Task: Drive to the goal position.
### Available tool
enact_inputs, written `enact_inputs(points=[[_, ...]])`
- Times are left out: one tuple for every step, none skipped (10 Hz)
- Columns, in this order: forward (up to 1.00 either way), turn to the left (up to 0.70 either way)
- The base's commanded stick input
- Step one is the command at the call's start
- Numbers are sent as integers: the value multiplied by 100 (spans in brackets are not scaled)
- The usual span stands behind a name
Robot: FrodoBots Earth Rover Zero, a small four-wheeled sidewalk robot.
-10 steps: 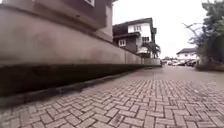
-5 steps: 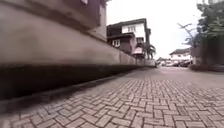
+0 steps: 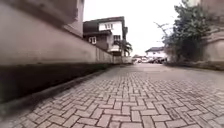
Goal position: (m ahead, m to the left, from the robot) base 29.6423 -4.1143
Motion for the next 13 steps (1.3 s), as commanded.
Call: enact_inputs(points=[[69, 3], [69, 3], [69, 3], [69, 3], [69, 3], [69, 3], [69, 3], [69, 3], [69, 3], [69, 3], [69, 3], [69, 3], [69, 3]])
